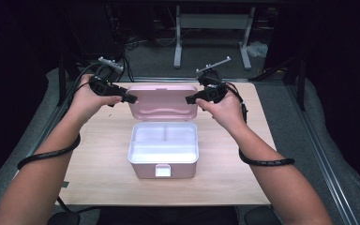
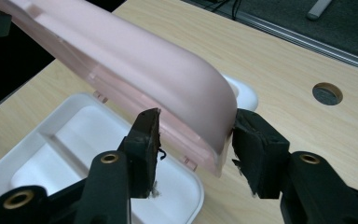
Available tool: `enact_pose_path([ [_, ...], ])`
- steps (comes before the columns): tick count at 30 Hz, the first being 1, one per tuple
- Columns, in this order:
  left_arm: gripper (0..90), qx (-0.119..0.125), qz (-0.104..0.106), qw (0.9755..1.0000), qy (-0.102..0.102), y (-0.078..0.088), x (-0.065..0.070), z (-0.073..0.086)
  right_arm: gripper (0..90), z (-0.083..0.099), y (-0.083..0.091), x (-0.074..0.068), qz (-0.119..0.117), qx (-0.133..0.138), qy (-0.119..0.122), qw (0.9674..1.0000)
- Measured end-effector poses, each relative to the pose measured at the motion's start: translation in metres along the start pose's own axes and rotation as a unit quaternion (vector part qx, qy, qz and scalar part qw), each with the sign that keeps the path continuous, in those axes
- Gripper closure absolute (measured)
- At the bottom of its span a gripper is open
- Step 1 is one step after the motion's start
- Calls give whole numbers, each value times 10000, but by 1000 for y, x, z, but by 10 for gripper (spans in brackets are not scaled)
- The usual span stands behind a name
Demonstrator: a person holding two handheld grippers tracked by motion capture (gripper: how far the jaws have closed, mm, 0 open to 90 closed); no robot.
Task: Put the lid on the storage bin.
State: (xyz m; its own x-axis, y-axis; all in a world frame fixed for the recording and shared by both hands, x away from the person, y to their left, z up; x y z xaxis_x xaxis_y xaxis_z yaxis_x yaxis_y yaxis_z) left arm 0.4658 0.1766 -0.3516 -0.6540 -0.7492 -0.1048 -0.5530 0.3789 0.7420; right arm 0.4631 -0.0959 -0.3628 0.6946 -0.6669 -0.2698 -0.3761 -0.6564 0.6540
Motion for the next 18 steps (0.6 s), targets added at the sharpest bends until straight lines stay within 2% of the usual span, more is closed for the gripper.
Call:
enact_pose_path([
  [4, 506, -6, -1, 10000, -90, 7, 12, 10, 491, 10, 5, -9, -92, -70, 46, 9999],
  [9, 487, -54, 21, 9997, -250, 14, 27, 26, 476, 28, 11, -18, -324, -160, 0, 9993],
  [13, 477, -95, -48, 9988, -476, 18, 38, 43, 471, 47, 12, -25, -388, -270, 81, 9988],
  [18, 466, -74, -45, 9984, -565, 18, 48, 63, 466, 68, 12, -33, -422, -275, 231, 9985],
])
Point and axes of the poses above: each handheld gripper's, and its own axes: y roughly backward along the jaws, z roughly out of its underside, x roughly to its right, the point moved 5 cm from there along -y, roughly forward along the jaws, and after that the axes turned 13 degrees about -z, right-handed, at the moved point
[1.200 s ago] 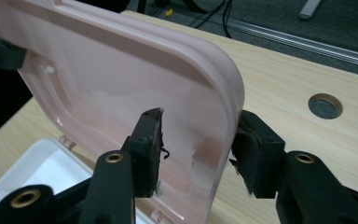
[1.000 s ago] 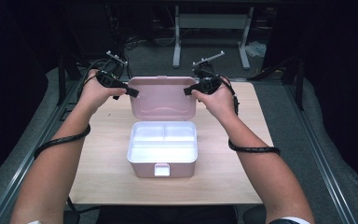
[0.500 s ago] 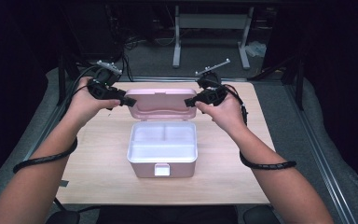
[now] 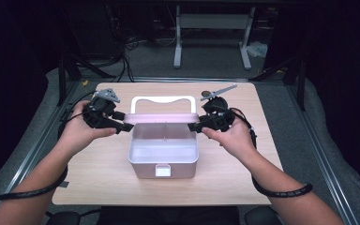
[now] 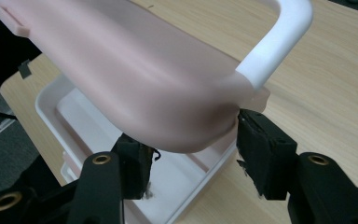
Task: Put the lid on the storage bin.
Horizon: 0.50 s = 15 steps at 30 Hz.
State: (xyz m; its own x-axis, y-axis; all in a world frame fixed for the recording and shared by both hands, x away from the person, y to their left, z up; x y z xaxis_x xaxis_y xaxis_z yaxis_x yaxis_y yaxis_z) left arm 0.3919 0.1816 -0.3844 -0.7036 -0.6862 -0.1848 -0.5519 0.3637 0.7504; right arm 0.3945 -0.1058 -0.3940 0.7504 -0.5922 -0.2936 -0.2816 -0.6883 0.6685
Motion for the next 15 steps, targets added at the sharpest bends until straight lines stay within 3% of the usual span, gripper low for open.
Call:
enact_pose_path([
  [9, 468, 15, -62, 9998, -205, -2, 22, 28, 439, 28, -7, -11, 104, -51, 210, 9997],
  [15, 467, -17, -110, 9993, -343, -6, 35, 42, 443, 49, -14, -17, -16, -95, 220, 9997],
])
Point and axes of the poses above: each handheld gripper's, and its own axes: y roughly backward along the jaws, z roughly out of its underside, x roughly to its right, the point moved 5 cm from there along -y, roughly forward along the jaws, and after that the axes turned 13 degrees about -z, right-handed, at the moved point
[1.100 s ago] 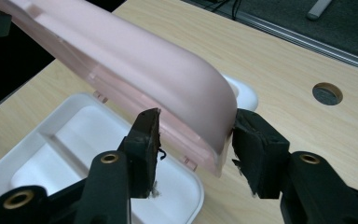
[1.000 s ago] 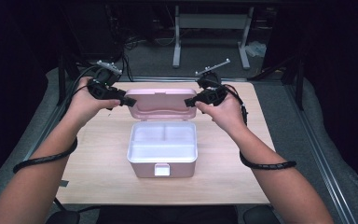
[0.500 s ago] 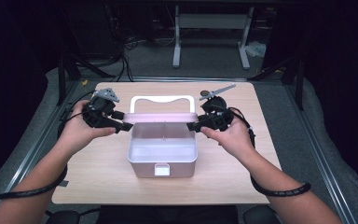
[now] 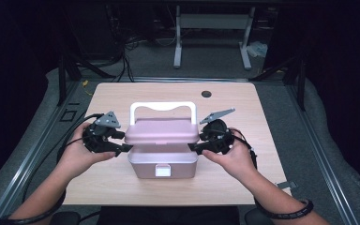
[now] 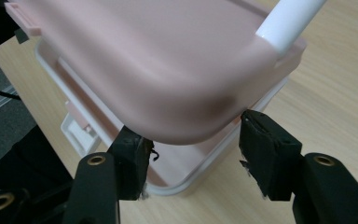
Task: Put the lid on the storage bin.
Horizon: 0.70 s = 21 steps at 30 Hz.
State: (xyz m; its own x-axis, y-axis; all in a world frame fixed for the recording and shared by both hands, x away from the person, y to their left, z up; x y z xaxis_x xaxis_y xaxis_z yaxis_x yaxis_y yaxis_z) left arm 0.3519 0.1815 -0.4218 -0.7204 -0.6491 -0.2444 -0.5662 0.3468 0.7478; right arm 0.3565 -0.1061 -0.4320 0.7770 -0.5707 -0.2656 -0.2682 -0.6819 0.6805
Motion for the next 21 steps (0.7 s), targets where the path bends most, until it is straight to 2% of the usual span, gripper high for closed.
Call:
enact_pose_path([
  [6, 477, 11, 112, 9999, 106, -4, 5, 14, 442, 15, -6, -6, -42, -79, 43, 10000],
  [9, 481, -5, 174, 9998, 100, -6, 9, 19, 442, 24, -5, -9, -132, 25, -17, 9999],
  [14, 477, -192, 311, 9993, 72, -12, 17, 30, 442, 37, -5, -13, -153, 17, -52, 9999],
  [21, 482, -246, 383, 9989, 91, -6, 21, 44, 445, 45, 5, -12, -187, 28, -171, 9997],
])
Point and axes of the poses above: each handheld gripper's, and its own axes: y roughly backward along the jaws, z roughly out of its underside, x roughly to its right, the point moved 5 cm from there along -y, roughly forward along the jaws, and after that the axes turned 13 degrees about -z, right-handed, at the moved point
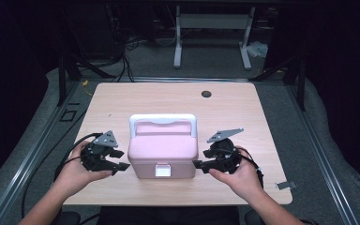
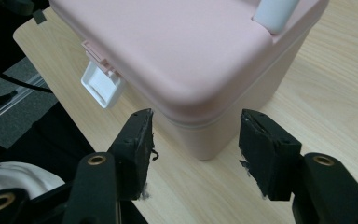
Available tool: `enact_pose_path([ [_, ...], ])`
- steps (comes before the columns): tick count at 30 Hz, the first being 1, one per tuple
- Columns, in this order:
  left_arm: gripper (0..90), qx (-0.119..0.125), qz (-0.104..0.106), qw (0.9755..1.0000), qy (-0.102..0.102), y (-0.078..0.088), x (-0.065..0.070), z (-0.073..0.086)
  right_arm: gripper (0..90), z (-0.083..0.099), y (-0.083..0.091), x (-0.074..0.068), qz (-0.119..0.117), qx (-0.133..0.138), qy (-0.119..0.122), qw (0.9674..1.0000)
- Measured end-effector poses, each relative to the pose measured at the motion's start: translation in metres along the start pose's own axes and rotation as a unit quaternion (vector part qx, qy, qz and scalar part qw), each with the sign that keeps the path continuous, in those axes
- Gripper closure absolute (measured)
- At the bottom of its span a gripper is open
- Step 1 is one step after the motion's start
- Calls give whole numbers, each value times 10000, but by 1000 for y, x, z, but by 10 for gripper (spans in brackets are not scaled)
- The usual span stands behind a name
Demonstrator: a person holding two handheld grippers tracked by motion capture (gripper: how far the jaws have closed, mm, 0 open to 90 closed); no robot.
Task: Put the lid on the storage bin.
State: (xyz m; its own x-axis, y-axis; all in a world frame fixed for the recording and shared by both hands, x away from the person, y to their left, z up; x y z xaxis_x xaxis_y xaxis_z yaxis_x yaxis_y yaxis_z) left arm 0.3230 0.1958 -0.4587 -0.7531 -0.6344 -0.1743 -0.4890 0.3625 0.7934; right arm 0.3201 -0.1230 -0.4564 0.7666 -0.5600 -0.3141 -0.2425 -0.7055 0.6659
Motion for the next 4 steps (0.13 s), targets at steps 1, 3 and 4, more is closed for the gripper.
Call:
enact_pose_path([
  [1, 489, -4, 15, 10000, 20, 1, -1, 2, 445, 0, 0, 1, 12, -14, 8, 10000],
  [3, 496, 12, 39, 10000, 87, 1, -3, 5, 445, 0, 0, 4, 11, -15, -50, 10000],
  [4, 498, 11, 48, 9999, 113, 1, -4, 6, 445, 0, 0, 5, 7, -8, -41, 10000],
])
Point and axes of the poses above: each handheld gripper's, and its own axes: y roughly backward along the jaws, z roughly out of its underside, x roughly to its right, the point moved 5 cm from there along -y, roughly forward along the jaws, and after that the axes turned 13 degrees about -z, right-handed, at the moved point
